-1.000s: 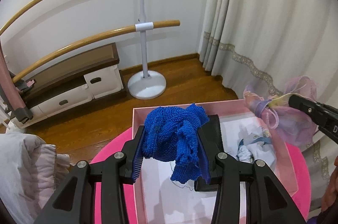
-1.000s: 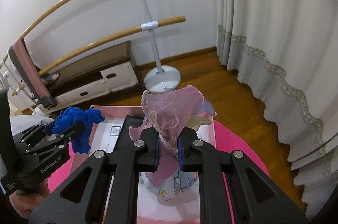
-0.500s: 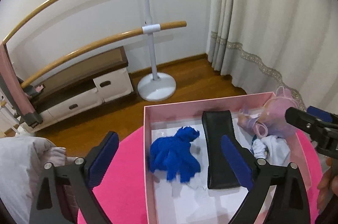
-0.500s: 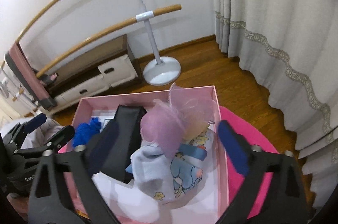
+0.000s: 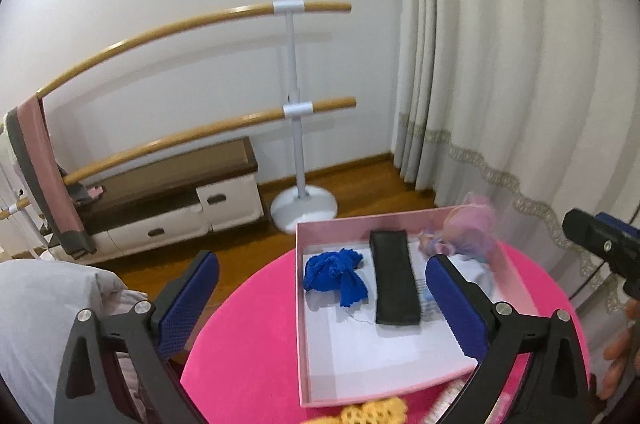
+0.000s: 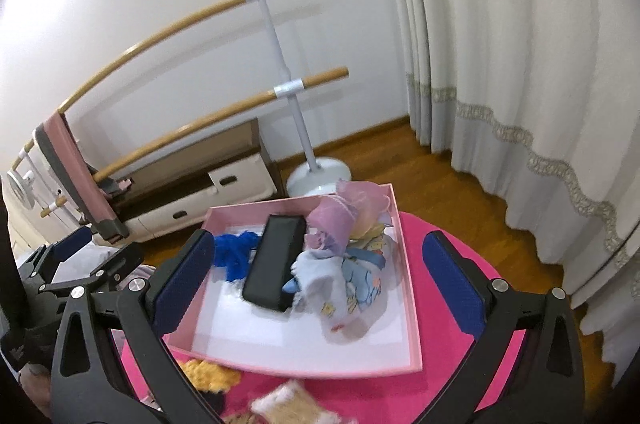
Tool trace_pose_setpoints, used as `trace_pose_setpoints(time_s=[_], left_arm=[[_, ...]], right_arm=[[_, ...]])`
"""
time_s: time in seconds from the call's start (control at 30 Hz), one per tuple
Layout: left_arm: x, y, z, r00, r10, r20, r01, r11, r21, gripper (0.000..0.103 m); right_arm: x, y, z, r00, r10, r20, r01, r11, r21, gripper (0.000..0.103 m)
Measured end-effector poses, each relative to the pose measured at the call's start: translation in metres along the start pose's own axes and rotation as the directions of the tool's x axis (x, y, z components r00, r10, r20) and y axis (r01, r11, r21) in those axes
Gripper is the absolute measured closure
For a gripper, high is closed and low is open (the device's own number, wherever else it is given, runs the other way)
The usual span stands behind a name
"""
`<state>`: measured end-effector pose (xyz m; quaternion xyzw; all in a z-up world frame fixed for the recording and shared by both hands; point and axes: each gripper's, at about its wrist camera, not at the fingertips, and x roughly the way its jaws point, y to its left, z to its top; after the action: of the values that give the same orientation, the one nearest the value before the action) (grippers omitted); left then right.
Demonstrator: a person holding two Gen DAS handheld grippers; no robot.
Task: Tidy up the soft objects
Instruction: 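Withdraw both open tools from the pink box, then move both open tools toward the remaining items on the table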
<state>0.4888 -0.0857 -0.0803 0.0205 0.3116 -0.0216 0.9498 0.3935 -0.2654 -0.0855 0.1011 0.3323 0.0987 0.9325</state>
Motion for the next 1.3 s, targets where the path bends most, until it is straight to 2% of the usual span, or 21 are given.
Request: trace_pose_setpoints(time_s=[0.2,0.37,0.53,0.9,1.3], left_arm=[[-0.066,0.008,-0.035,0.998,-0.027,0.055,0.028,1.000,-0.012,0.000],[-0.117,0.019,-0.064,0.996,-0.042,0.082,0.043,0.999,-0.019,0.000],[-0.156,0.028,-0.091,0.994,-0.042,0.100,0.045,0.999,-0.028,0.000],[-0.230,0.032,-0.144,0.987,-0.005,0.158,0.009,1.000,-0.028,0.000],[-0.267,0.028,-0.187,0.986,0.012,0.165,-0.005,0.999,-0.043,0.000]], right_arm=[[-0.065,0.019,-0.029,0.995,0.005,0.096,-0.004,1.000,-0.007,0.000],[-0.105,0.028,-0.057,0.988,-0.009,0.155,0.009,1.000,0.001,0.000],[-0.132,0.037,-0.086,0.983,-0.034,0.179,0.038,0.999,-0.020,0.000],[-0.168,0.056,-0.126,0.976,-0.084,0.200,0.096,0.994,-0.050,0.000],[-0.185,0.062,-0.145,0.971,-0.128,0.203,0.142,0.988,-0.060,0.000]])
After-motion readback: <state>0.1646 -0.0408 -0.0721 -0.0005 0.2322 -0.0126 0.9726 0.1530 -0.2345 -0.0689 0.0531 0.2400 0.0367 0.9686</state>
